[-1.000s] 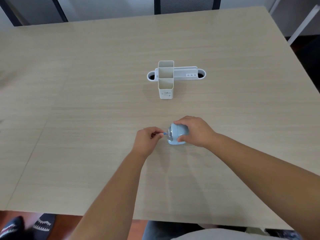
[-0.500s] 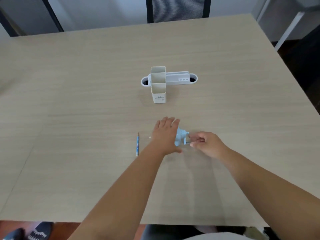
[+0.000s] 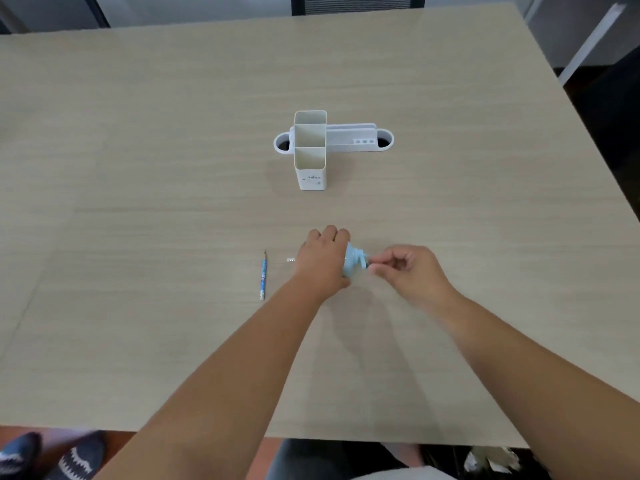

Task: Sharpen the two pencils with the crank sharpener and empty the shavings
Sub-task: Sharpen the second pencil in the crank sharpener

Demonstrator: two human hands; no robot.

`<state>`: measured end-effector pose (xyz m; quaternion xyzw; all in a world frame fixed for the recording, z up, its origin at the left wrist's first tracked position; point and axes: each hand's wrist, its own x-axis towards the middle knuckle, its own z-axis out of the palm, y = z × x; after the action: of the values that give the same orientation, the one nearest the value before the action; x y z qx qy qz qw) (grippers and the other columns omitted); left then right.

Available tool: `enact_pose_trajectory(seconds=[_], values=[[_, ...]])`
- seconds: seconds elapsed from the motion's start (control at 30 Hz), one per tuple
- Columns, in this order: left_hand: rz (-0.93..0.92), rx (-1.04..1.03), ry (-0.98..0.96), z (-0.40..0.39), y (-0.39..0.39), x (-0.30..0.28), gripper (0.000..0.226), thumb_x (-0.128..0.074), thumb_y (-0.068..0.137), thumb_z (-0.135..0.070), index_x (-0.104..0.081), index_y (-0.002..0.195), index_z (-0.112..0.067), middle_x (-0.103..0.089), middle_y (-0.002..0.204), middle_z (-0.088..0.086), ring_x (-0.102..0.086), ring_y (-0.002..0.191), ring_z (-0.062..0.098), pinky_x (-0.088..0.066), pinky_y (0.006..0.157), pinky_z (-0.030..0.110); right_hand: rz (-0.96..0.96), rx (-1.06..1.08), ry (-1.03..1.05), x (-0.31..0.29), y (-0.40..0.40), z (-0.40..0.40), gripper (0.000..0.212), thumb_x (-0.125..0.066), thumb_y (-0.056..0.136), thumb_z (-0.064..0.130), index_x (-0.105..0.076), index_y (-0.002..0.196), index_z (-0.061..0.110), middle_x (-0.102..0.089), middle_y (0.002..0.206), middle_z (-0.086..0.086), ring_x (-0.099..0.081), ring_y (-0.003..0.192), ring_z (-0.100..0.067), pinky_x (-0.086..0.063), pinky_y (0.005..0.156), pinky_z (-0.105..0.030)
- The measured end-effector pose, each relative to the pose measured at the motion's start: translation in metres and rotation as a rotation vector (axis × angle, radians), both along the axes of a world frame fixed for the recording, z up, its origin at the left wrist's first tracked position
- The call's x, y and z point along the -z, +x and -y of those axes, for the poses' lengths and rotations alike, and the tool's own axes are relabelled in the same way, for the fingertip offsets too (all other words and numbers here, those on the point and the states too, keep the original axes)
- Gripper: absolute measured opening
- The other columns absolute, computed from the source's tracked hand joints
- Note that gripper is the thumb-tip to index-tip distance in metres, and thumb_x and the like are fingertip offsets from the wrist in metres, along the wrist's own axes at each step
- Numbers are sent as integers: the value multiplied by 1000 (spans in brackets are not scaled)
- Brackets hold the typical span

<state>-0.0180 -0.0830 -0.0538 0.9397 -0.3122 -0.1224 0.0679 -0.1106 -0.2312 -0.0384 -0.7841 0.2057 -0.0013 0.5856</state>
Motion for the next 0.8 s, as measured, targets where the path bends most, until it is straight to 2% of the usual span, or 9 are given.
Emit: enact_pose_trajectory(seconds=[0.1, 0.17, 0.27, 0.33, 0.4, 0.5, 0.6, 0.7, 0.8], values=[[10, 19, -7, -1, 0, 1, 73, -83, 62, -36, -45, 121, -16, -48, 117, 3, -46, 98, 28, -47, 82, 37, 60, 29, -141, -2, 38, 9, 8, -72, 77, 5, -74, 81, 11, -71, 79, 3, -60, 64, 5, -48, 70, -8], [8, 12, -20, -2, 1, 0, 72, -82, 62, -35, -46, 121, -16, -49, 116, 3, -46, 97, 28, -47, 82, 37, 6, -21, -228, 7, 57, 11, 9, -71, 78, 4, -74, 85, 7, -72, 84, -2, -63, 70, -3, -48, 73, -13], [-4, -16, -33, -2, -1, 0, 71, -81, 62, -33, -46, 122, -16, -48, 117, 4, -45, 97, 27, -46, 83, 36, -149, -244, -417, 27, 38, 5, 9, -67, 77, 6, -71, 72, 11, -69, 75, -8, -57, 68, -17, -40, 62, -22], [-23, -15, -36, -1, 0, 2, 72, -82, 61, -33, -46, 122, -17, -48, 116, 4, -45, 96, 27, -46, 83, 36, -159, -295, -399, 23, 3, 1, 4, -71, 77, 8, -73, 75, 11, -69, 72, -2, -56, 64, -12, -41, 63, -22], [-4, 1, -25, -1, 1, 3, 73, -82, 61, -36, -46, 121, -17, -48, 115, 3, -45, 94, 26, -46, 83, 36, -9, -304, -364, 0, -13, 3, 5, -73, 76, 8, -74, 80, 11, -68, 72, 6, -59, 66, -6, -45, 68, -15], [-4, 14, -30, 0, 2, 3, 74, -82, 60, -36, -47, 122, -16, -49, 115, 4, -46, 94, 27, -47, 85, 39, 136, -197, -443, -14, 29, 13, 8, -72, 78, 9, -74, 86, 8, -72, 82, -1, -61, 71, -8, -47, 75, -19], [-2, -4, -40, -2, 3, 3, 74, -82, 59, -35, -48, 121, -15, -49, 115, 4, -46, 95, 27, -47, 85, 41, -31, -181, -433, 11, 62, 13, 10, -68, 78, 5, -74, 86, 6, -74, 90, -9, -62, 77, -15, -46, 75, -22], [-18, -3, -61, -1, 1, 3, 73, -82, 59, -34, -48, 120, -16, -49, 114, 4, -46, 94, 27, -47, 85, 39, -149, -293, -458, 32, 24, 6, 6, -69, 75, 5, -74, 79, 8, -74, 82, -10, -58, 67, -14, -40, 63, -21], [-29, 0, -52, -2, 1, 1, 73, -83, 60, -34, -47, 121, -17, -48, 115, 3, -46, 96, 27, -48, 83, 38, -78, -336, -370, 3, -9, 5, 5, -74, 76, 8, -74, 78, 12, -70, 74, 1, -57, 63, -6, -42, 62, -11]])
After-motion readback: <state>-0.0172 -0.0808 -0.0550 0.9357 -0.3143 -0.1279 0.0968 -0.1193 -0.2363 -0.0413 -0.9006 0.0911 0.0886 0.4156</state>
